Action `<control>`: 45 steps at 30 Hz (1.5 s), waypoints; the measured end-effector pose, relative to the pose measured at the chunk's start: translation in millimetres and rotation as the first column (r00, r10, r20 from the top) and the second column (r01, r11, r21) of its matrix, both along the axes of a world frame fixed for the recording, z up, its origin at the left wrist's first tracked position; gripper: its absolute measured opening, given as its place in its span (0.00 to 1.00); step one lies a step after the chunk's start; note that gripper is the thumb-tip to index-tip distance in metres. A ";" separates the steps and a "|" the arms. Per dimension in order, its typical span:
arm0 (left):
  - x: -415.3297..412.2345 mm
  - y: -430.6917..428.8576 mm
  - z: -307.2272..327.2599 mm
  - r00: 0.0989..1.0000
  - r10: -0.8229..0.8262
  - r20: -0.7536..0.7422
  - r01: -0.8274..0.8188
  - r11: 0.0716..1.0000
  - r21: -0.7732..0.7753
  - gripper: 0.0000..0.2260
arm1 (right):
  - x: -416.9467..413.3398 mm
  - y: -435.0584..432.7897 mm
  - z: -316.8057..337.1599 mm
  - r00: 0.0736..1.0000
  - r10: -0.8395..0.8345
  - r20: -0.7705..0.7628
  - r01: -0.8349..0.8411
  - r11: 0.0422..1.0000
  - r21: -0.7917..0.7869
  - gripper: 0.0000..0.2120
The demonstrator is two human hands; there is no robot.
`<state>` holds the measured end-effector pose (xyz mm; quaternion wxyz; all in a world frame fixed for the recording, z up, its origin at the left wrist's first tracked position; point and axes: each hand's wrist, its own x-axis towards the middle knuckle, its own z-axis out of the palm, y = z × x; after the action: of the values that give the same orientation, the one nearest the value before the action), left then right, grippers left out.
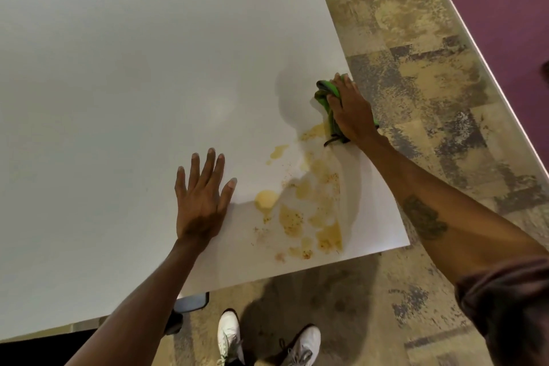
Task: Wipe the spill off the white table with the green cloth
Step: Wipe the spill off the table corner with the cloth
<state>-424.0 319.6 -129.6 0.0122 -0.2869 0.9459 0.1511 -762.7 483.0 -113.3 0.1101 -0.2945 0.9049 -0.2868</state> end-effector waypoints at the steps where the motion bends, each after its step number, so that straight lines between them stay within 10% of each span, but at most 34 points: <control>1: 0.1 0.1 -0.3 1.000 0.000 0.006 0.000 1.000 -0.003 0.30 | 0.1 2.3 0.5 0.999 0.047 0.013 -0.047 0.999 0.023 0.24; 11: 4.8 -0.9 -6.8 1.000 -0.015 -0.024 0.015 0.999 -0.028 0.29 | 48.1 26.7 -1.2 0.913 0.408 0.025 -0.408 0.912 0.046 0.23; 26: 8.3 1.0 -5.2 0.999 0.027 -0.018 -0.028 0.998 -0.057 0.32 | 166.0 97.4 4.4 0.908 0.417 -0.047 -0.417 0.909 0.012 0.20; 36: 34.5 -10.7 -9.1 0.997 -0.073 0.030 0.075 0.995 -0.069 0.34 | 236.0 93.6 -12.4 0.992 -0.100 -0.078 0.100 0.995 0.003 0.22; 45: 41.9 -5.2 -4.9 0.996 -0.078 0.054 0.081 0.995 -0.061 0.32 | 258.8 28.7 -11.3 0.775 -0.630 -0.047 0.628 0.777 -0.056 0.23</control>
<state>-382.1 314.3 -134.5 0.0334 -0.2532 0.9602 0.1131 -503.9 511.7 -124.6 -0.0257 0.0136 0.9488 -0.3144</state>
